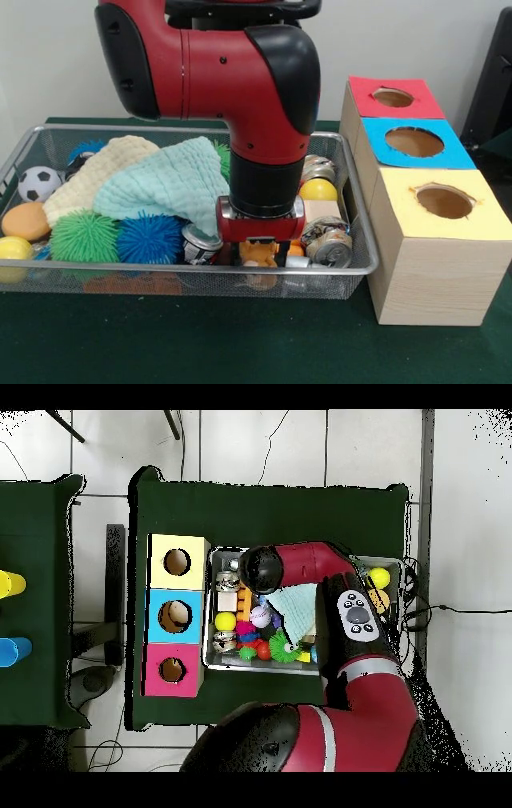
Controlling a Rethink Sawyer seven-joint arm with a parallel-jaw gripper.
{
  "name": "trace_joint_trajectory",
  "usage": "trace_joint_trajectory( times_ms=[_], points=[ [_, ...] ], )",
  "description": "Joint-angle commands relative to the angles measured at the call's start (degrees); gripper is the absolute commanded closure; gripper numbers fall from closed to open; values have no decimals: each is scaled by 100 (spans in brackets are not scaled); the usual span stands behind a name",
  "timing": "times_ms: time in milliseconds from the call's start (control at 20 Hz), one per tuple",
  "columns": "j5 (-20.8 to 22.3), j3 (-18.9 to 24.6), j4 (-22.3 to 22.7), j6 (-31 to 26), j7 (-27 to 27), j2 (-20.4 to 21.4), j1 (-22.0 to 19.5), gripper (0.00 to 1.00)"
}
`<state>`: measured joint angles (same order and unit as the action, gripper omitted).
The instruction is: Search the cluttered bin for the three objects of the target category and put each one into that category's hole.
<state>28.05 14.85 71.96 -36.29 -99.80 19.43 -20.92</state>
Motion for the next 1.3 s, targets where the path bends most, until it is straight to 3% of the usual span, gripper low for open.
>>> trace_joint_trajectory(
  times_ms=[50, 150, 200, 850, 1300],
  points=[
    [174, -267, -515, 71, -524, -708, 147, 0],
    [177, -330, -517, 75, -557, -691, 203, 0],
    [163, -373, -467, 264, -604, -666, 221, 100],
    [-102, -238, -162, 39, -384, -352, 145, 100],
    [-600, -271, 1076, -384, -502, 1139, 170, 100]
  ],
)
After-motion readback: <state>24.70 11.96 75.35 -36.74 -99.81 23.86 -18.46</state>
